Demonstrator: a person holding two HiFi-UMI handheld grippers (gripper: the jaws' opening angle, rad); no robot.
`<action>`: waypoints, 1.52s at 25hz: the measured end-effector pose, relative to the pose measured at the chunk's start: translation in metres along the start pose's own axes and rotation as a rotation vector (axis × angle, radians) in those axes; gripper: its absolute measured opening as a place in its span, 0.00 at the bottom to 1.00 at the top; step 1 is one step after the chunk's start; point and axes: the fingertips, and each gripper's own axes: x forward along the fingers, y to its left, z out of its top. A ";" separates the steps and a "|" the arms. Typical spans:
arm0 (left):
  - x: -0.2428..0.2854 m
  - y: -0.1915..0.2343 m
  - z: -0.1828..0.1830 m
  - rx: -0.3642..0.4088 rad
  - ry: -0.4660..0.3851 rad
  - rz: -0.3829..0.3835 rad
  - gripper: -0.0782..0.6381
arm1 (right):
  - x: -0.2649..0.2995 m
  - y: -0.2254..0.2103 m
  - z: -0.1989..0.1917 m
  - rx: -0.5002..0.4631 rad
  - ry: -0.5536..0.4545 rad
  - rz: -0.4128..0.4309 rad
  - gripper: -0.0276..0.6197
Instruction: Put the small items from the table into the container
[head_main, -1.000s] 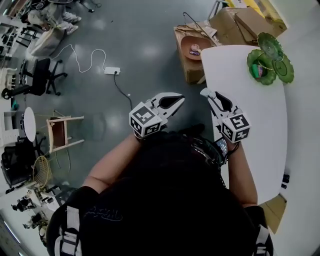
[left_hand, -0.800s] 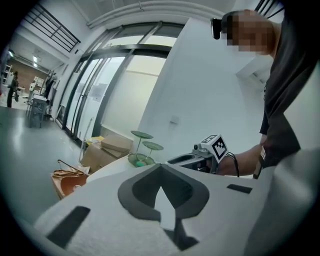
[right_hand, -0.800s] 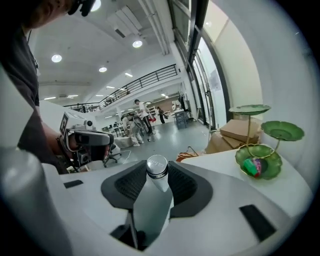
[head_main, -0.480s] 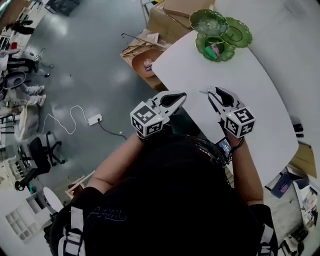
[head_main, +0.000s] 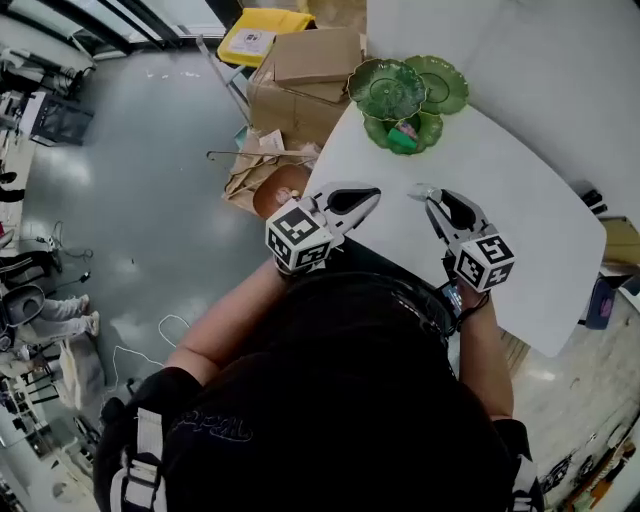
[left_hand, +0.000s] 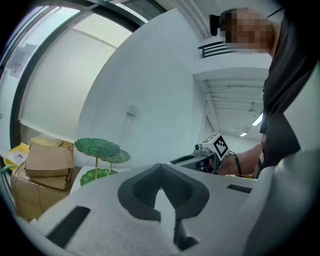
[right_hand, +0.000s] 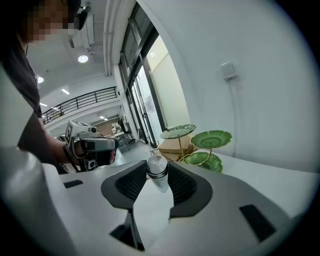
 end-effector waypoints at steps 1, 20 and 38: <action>-0.007 0.006 0.003 0.008 0.003 -0.019 0.12 | 0.003 0.004 0.004 0.005 -0.014 -0.023 0.26; -0.070 0.052 0.010 -0.057 -0.029 -0.109 0.12 | 0.037 0.052 0.022 -0.001 -0.030 -0.101 0.26; -0.013 0.073 -0.021 -0.091 0.034 -0.122 0.12 | 0.080 -0.013 -0.003 0.011 0.097 -0.064 0.26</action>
